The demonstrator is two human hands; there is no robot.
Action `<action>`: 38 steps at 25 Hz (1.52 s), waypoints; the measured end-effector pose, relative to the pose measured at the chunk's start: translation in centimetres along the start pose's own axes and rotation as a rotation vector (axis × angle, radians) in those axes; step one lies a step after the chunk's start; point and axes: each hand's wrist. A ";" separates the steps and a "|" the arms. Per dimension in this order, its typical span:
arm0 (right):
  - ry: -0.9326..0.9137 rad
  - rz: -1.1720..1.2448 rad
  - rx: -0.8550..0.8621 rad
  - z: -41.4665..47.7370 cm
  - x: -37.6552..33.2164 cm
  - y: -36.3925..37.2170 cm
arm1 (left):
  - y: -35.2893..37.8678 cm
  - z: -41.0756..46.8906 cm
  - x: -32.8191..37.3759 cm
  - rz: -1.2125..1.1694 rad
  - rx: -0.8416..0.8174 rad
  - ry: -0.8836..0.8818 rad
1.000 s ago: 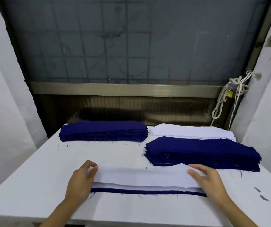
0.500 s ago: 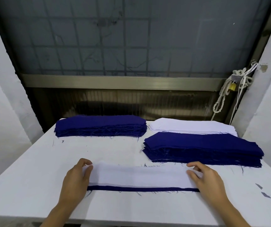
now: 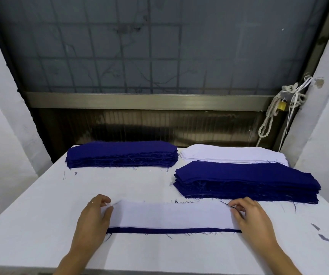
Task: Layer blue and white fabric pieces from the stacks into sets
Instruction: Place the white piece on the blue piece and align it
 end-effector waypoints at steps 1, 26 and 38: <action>0.000 -0.001 0.004 0.0 0.1 0.0 | 0.0 0.0 0.0 0.001 0.004 0.001; -0.180 0.103 0.047 16.5 -9.0 2.6 | -1.0 17.1 8.2 0.070 0.003 0.104; -0.283 -0.014 -0.168 26.1 -11.6 10.7 | 2.7 27.2 8.1 0.344 -0.173 -0.002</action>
Point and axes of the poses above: each hand's wrist, its own z-axis towards the middle knuckle, its own y-axis out of the palm, x = y × z, and after that the axes turned 11 degrees about -y, right-handed
